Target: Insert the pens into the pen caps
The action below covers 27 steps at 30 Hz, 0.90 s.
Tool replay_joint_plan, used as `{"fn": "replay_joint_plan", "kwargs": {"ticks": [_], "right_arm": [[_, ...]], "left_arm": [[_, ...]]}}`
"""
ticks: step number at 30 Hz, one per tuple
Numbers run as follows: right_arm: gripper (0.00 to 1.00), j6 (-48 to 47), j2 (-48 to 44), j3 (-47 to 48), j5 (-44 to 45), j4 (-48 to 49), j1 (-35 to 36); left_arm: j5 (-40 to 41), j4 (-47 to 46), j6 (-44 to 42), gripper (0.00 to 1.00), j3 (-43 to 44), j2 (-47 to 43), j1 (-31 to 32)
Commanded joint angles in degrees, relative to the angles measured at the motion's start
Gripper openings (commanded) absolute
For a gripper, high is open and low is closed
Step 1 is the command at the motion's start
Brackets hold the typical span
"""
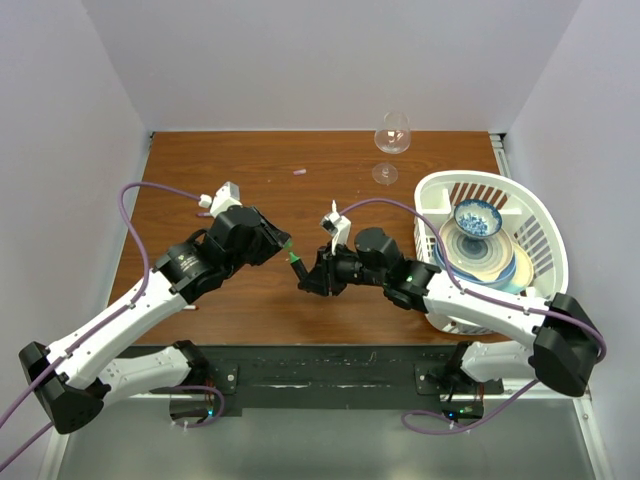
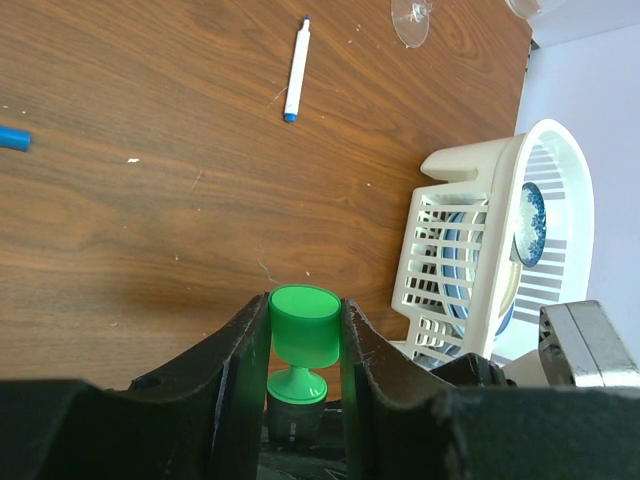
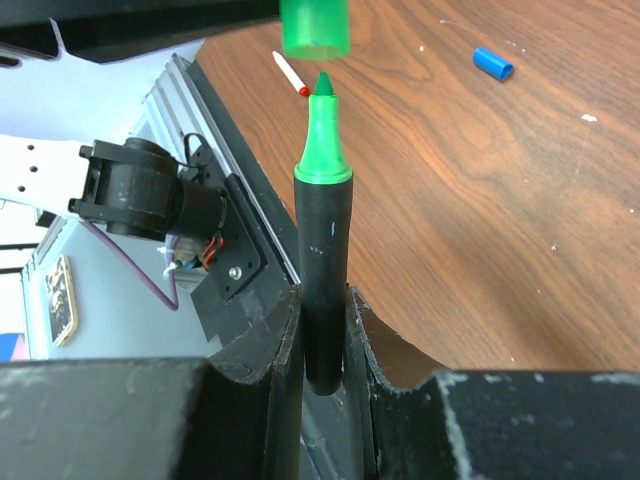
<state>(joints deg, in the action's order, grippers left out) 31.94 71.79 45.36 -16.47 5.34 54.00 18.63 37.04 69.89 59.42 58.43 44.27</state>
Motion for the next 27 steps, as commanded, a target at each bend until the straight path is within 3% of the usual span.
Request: {"fn": "replay_joint_plan", "kwargs": {"ticks": [1, 16, 27], "right_arm": [[0.0, 0.5, 0.0, 3.2, -0.8, 3.2, 0.3], [0.0, -2.1, 3.1, 8.8, 7.0, -0.5, 0.3], [0.0, -5.1, 7.0, 14.5, 11.1, -3.3, 0.3]], "left_arm": [[0.2, -1.1, 0.3, 0.0, 0.3, 0.2, 0.1], [-4.0, -0.8, -0.6, 0.0, -2.4, 1.3, 0.0], [-3.8, 4.4, -1.2, 0.0, 0.3, 4.6, 0.1]]}}
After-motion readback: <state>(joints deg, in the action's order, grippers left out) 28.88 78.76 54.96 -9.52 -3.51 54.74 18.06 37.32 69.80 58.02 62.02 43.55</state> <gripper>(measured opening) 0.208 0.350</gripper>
